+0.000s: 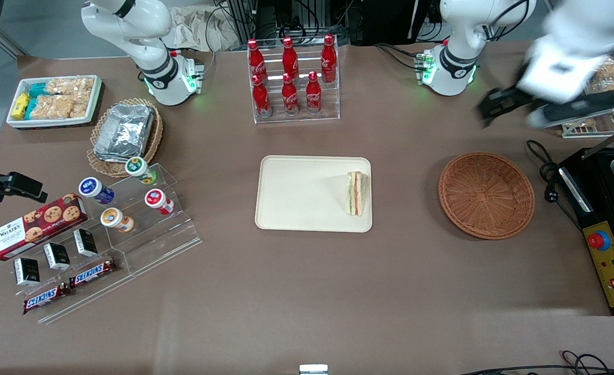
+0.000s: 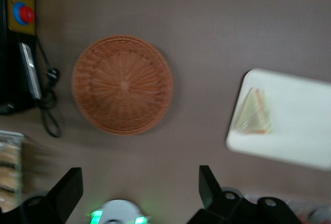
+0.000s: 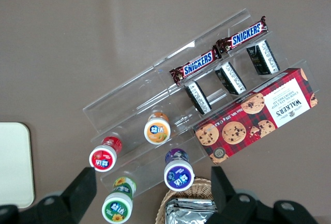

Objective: Place sandwich from basket to tray

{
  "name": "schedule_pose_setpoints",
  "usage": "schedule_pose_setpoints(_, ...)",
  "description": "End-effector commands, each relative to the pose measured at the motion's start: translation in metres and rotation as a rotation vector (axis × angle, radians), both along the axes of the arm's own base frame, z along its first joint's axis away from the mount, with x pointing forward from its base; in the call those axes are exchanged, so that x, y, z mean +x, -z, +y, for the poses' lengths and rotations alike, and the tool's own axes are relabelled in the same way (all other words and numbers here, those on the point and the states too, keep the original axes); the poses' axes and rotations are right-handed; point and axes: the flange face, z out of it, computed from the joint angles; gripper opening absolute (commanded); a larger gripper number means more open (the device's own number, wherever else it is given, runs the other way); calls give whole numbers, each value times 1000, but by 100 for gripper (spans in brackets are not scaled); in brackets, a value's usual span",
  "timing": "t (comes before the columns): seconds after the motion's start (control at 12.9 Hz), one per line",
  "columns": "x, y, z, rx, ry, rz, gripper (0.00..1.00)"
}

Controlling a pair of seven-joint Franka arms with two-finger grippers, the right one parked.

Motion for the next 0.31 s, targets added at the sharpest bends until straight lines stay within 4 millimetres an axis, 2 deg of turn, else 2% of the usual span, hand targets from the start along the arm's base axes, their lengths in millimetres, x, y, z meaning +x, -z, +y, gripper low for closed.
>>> schedule_pose_setpoints(0.0,5,5,36,-39,239,29,100)
schedule_pose_setpoints(0.23,20,13,42,-25,246,10,100)
